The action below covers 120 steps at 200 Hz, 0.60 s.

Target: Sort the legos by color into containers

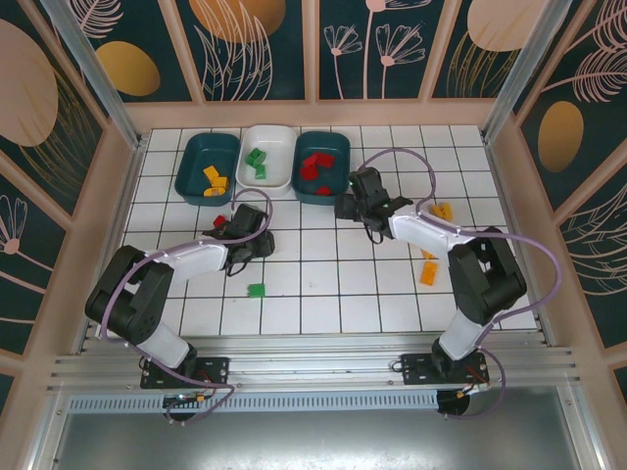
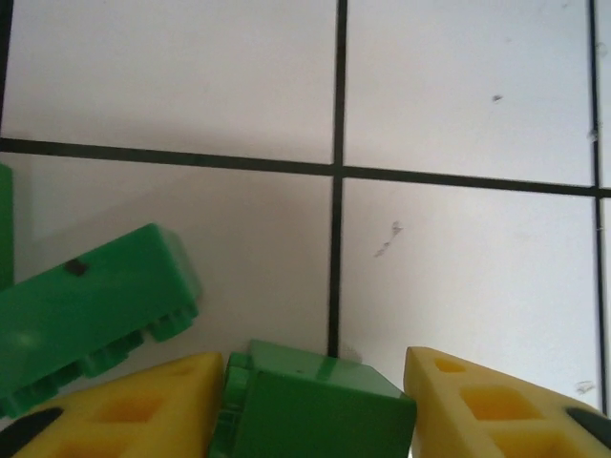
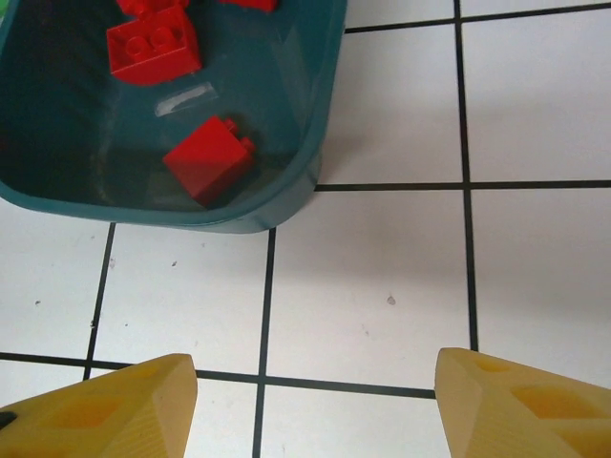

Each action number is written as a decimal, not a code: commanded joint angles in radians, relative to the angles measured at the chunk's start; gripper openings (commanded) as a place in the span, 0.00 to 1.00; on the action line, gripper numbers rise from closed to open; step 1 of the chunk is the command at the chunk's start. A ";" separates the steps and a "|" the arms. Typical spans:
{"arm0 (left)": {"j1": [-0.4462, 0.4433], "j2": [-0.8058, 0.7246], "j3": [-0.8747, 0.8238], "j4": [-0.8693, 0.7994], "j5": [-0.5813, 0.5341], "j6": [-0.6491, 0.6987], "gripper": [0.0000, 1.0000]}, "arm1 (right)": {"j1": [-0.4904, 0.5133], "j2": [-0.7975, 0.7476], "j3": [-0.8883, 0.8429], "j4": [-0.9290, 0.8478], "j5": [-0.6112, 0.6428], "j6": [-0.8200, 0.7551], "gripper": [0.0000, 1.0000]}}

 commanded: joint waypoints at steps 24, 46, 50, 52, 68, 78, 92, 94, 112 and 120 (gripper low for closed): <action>-0.016 -0.005 0.006 -0.002 0.014 0.025 0.24 | -0.063 -0.116 -0.056 0.070 0.005 0.025 0.64; -0.021 -0.011 0.016 -0.003 0.039 0.023 0.22 | -0.078 -0.135 -0.071 0.079 0.002 0.029 0.64; -0.023 -0.017 0.019 -0.006 0.045 0.022 0.22 | -0.078 -0.137 -0.072 0.076 0.003 0.028 0.64; -0.023 -0.019 0.021 -0.006 0.047 0.022 0.22 | -0.080 -0.138 -0.073 0.077 0.004 0.028 0.64; -0.026 -0.042 0.041 -0.013 0.054 0.022 0.22 | -0.089 -0.144 -0.083 0.083 0.005 0.027 0.63; -0.025 -0.055 0.064 -0.017 0.061 0.020 0.20 | -0.097 -0.149 -0.090 0.085 0.000 0.029 0.63; -0.026 -0.077 0.078 0.013 0.046 -0.009 0.15 | -0.106 -0.155 -0.099 0.086 -0.007 0.028 0.63; -0.026 -0.080 0.082 0.020 0.043 -0.015 0.15 | -0.107 -0.155 -0.100 0.087 -0.007 0.028 0.63; -0.013 -0.076 0.132 0.052 -0.005 -0.047 0.12 | -0.112 -0.167 -0.123 0.088 -0.012 0.028 0.63; 0.012 -0.058 0.172 0.055 0.006 -0.054 0.11 | -0.116 -0.176 -0.139 0.090 -0.013 0.030 0.63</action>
